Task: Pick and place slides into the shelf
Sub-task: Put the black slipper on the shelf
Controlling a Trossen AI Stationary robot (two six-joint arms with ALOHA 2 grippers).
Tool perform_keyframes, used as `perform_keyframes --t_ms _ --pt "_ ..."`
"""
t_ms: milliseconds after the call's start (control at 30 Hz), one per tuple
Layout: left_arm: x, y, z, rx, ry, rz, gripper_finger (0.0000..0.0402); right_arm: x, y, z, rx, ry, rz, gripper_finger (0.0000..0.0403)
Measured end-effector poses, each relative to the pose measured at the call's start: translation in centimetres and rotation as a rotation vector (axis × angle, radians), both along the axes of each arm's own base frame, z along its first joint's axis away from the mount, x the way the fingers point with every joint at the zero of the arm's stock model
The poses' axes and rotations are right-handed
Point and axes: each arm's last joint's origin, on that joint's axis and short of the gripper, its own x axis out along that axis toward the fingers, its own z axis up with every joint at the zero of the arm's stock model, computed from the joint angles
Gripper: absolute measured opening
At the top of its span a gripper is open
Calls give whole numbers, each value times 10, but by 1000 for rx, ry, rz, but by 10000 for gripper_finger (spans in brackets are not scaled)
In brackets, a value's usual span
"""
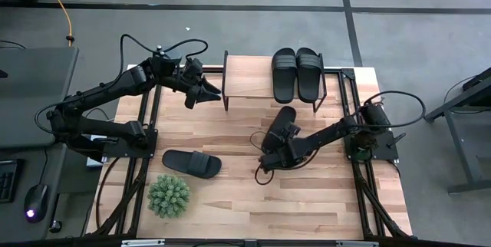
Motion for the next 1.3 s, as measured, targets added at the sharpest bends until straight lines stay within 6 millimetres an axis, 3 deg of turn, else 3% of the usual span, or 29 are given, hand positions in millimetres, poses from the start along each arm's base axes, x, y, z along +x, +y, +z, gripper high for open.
perform_keyframes --t_ms 533,1300 --pt "0 0 0 16 -1 -5 186 2 0 -15 -24 28 -25 240" --pt "-1 0 -3 38 32 5 186 4 1 -30 16 1 -109 100"
